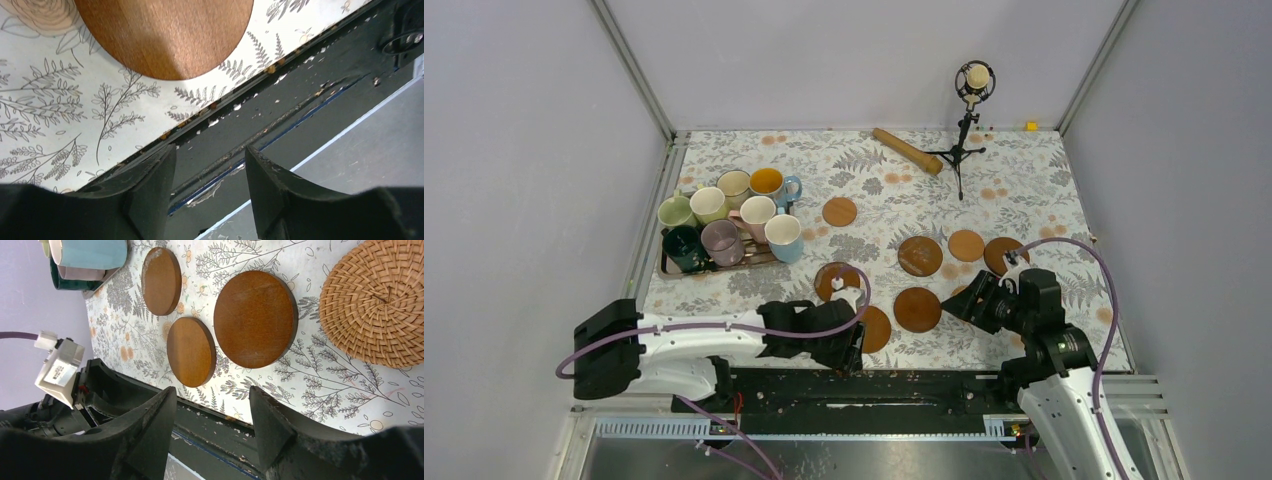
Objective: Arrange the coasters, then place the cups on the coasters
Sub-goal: Move the coaster to the center of the board.
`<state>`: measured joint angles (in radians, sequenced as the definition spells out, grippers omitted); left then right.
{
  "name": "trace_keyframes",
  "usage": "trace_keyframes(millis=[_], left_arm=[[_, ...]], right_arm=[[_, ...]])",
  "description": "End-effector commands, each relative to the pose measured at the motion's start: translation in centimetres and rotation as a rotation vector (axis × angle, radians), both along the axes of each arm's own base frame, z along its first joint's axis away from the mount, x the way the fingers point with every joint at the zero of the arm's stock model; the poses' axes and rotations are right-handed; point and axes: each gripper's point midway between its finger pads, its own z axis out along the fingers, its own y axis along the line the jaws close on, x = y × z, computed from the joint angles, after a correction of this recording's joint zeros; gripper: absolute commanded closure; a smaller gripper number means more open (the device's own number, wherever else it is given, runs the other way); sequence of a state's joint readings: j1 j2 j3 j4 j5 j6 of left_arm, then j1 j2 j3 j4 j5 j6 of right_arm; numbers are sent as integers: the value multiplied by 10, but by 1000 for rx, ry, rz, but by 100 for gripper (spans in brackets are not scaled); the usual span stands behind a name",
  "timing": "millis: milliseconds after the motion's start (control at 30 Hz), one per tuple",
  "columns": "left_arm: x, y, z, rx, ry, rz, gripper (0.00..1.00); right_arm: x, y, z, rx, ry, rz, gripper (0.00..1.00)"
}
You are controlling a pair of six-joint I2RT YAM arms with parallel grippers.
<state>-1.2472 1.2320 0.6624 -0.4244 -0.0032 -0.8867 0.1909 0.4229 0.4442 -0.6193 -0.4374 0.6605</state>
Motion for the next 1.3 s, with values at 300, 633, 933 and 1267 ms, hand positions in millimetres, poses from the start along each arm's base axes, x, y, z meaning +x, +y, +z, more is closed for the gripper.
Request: trace_keyframes(millis=[300,633,933,1267], left_arm=[[7,-18,-12,80,-60,-25,53],[22,-37,-21,117,-108,-32,58],[48,-48,-20,151,-177,-3,58],[76,-59,-21,143,-201,31,58]], right_arm=[[3,2,24,15,-64,7,37],[2,2,21,14,-59,8,36],[3,2,18,1,-44,16,36],[4,0,17,-11,-41,13,36]])
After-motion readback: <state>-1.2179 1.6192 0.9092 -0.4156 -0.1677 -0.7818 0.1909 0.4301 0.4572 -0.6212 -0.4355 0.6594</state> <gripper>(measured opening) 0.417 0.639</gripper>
